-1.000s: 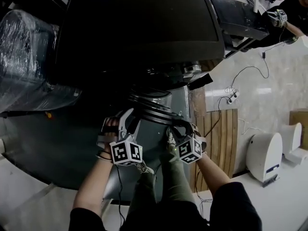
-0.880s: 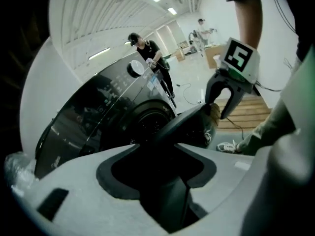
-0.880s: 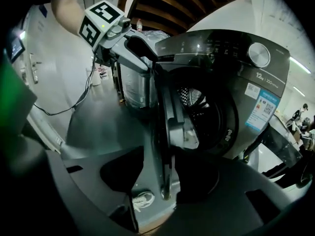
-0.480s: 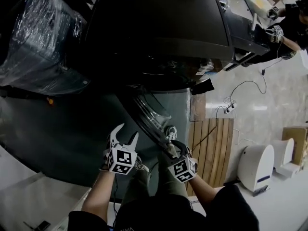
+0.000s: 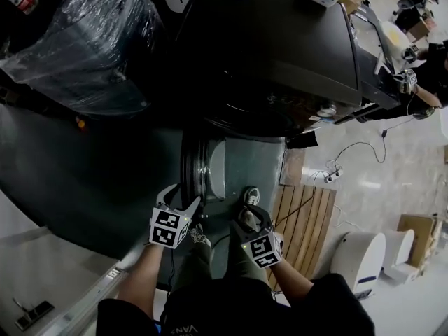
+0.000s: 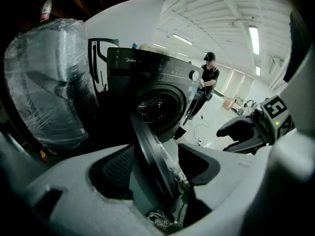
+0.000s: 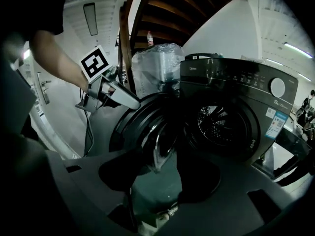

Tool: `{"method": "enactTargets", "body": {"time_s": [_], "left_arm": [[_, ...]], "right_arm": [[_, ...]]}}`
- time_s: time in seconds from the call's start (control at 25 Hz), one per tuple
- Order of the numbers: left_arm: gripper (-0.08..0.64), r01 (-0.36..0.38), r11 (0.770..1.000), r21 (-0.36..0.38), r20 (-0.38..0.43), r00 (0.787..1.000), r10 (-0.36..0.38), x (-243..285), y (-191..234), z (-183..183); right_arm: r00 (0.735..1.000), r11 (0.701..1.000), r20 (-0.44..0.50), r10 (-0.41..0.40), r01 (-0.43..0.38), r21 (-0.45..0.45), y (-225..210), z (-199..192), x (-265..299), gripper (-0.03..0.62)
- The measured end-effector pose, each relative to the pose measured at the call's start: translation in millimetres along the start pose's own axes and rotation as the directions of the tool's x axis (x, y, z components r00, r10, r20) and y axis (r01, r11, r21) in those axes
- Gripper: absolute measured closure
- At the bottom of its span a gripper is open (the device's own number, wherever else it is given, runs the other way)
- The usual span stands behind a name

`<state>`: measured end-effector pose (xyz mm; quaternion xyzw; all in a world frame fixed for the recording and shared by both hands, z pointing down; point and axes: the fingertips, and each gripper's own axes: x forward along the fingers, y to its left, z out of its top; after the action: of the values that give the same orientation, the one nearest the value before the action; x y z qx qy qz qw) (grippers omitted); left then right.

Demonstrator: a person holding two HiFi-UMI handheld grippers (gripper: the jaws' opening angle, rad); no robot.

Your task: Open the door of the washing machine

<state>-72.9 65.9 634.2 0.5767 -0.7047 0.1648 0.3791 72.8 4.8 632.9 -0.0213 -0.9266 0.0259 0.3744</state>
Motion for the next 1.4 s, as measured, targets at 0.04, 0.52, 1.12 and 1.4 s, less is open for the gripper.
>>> {"method": "enactTargets", "body": {"time_s": [0.04,0.52,1.12,1.4], "left_arm": [[0.282,-0.022,1.000,-0.016,0.003,1.000,0.022,-5,11,-3],[0.282,-0.241,0.970,0.025,-0.039,0.969,0.242,-27,163,-12],[0.270,-0.346,0.929,0.134,-0.078,0.930,0.358,-18,290,25],[0.258,-0.379,0.906,0.188,-0.088,0.912,0.400,-12,316,39]], "right_arm": [[1.000,1.000,0.002,0.006,-0.006,0.001,6,5,3,0.362],[0.995,0.992,0.040,0.095,-0.091,-0.092,46,53,37,0.364],[0.969,0.962,0.094,0.230,-0.212,-0.170,60,122,75,0.368],[0.962,0.957,0.107,0.252,-0.232,-0.174,61,139,88,0.368]]}}
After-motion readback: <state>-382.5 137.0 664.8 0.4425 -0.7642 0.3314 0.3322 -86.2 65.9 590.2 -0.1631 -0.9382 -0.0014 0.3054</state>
